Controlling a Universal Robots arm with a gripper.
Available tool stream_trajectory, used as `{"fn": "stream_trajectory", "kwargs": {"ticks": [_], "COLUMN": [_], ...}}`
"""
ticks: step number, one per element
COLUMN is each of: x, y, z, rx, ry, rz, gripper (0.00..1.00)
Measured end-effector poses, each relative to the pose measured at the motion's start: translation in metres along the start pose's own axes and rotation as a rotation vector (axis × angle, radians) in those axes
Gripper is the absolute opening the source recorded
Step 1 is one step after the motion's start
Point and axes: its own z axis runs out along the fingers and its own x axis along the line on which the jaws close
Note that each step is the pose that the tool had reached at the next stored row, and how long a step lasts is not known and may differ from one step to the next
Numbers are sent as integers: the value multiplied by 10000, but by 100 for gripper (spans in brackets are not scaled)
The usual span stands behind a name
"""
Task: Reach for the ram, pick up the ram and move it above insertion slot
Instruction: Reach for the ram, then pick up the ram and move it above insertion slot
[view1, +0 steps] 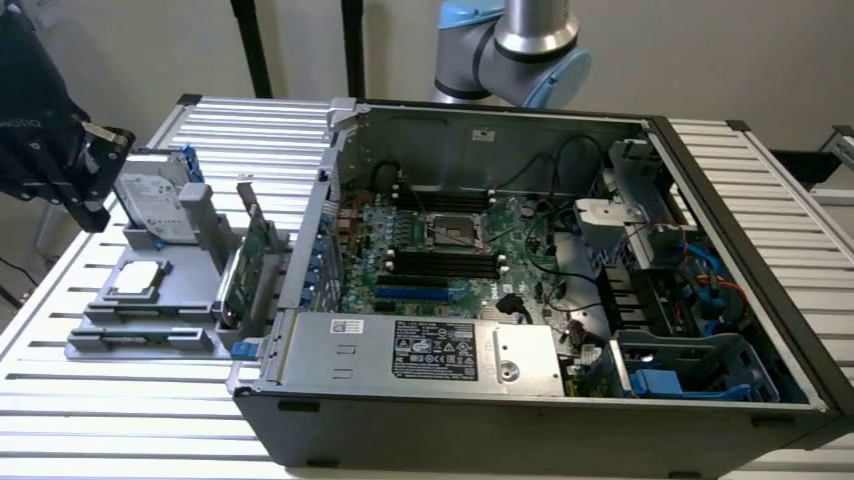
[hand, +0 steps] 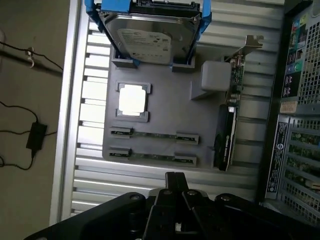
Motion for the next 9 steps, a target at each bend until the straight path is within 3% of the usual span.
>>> {"fn": "stream_trajectory", "kwargs": {"ticks": [9], "x": [0], "y": [0], "z": [0], "rx": [-1], "ry": [67], "rz": [-1634], "gripper": [11]}}
